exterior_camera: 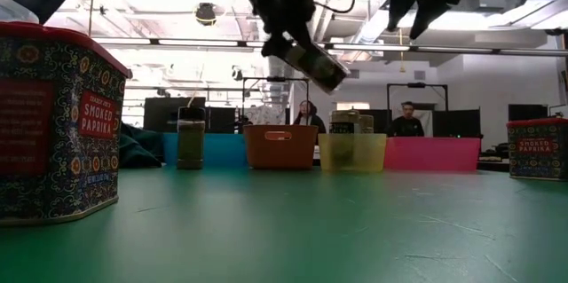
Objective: Sort spices by type
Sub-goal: Put the yellow seasoning bottle into the yellow bin
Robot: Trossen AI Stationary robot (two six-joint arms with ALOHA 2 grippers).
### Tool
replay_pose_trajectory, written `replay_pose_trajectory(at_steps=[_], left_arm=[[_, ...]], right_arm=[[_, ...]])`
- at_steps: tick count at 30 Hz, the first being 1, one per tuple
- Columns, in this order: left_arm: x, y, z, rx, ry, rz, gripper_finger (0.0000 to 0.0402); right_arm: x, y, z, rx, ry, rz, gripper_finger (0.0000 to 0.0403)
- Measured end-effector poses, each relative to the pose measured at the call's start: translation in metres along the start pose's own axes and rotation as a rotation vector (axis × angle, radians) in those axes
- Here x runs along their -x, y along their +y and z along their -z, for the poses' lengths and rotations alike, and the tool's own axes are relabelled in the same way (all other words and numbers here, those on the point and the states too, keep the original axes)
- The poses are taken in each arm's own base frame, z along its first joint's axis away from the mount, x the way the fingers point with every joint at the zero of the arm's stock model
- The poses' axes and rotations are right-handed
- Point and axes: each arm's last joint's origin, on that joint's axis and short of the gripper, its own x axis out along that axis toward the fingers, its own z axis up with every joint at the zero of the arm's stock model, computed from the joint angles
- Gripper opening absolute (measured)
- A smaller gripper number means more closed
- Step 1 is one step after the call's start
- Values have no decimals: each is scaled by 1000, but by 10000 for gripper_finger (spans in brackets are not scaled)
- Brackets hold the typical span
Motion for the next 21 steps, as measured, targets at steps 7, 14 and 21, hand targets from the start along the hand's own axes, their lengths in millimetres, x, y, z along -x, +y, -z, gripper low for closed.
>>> replay_pose_trajectory(at_steps=[7,14,21], left_arm=[[-5,-36,15,-156,186,11,269],[-45,-66,41,-215,339,22,269],[-81,-92,75,-267,488,38,269]], right_arm=[[-5,0,-5,72,17,-66,388],[-7,15,1,69,56,-100,388],[0,27,16,53,152,-170,388]])
